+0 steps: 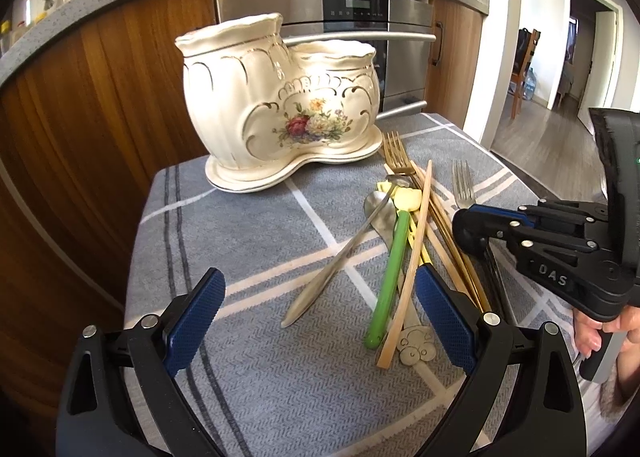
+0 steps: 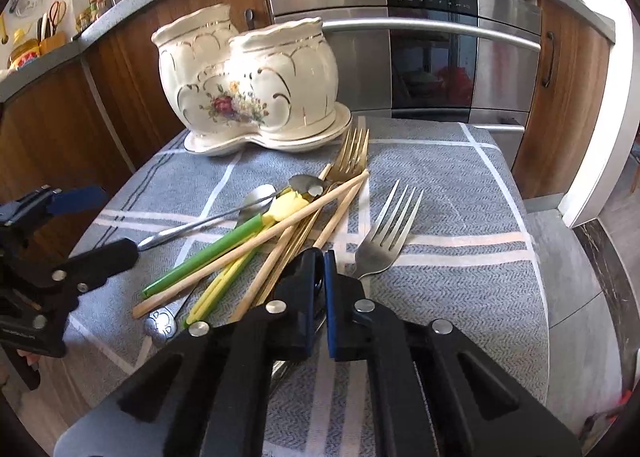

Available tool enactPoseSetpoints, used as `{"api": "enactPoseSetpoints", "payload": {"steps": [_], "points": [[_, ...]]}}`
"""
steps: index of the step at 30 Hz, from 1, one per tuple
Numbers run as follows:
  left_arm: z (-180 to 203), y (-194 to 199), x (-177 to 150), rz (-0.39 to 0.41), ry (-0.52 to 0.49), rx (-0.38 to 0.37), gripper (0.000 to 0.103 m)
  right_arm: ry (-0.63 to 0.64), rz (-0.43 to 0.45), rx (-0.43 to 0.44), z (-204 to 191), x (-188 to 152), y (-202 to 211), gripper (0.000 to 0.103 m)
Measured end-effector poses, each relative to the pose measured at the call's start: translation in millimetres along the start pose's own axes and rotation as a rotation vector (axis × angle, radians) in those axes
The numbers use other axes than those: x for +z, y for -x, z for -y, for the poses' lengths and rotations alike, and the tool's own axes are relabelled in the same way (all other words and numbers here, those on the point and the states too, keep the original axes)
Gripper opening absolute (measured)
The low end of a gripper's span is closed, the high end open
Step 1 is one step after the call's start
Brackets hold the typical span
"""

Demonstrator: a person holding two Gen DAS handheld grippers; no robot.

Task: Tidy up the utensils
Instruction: 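Grasp the black spoon with the right tool while the left tool grasps a silver utensil, then lift both held utensils and carry them over the white ceramic holder's cups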

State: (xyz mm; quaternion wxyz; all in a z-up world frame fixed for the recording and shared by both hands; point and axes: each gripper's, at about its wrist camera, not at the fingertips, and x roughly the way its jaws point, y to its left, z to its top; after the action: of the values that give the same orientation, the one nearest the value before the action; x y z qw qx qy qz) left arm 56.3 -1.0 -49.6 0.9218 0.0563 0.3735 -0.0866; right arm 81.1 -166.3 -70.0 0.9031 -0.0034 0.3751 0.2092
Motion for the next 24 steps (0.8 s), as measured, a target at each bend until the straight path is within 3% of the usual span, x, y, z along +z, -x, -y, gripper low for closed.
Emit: {"api": "enactPoseSetpoints", "payload": {"steps": [4,12,19,24], "points": [[-1,-10,3,-0.022,-0.002,-0.013,0.079,0.005,0.064,0.020,0,-2,11,0.003],[1,-31,22,-0.051,-0.040,-0.090,0.049,-0.052,0.082,0.063,11,-2,16,0.003],[24,-48,27,-0.100,-0.143,-0.116,0.033,-0.061,0.072,0.090,12,-2,15,0.003],[28,-55,32,-0.124,-0.180,-0.136,0.026,-0.061,0.068,0.097,11,-2,14,0.003]]}}
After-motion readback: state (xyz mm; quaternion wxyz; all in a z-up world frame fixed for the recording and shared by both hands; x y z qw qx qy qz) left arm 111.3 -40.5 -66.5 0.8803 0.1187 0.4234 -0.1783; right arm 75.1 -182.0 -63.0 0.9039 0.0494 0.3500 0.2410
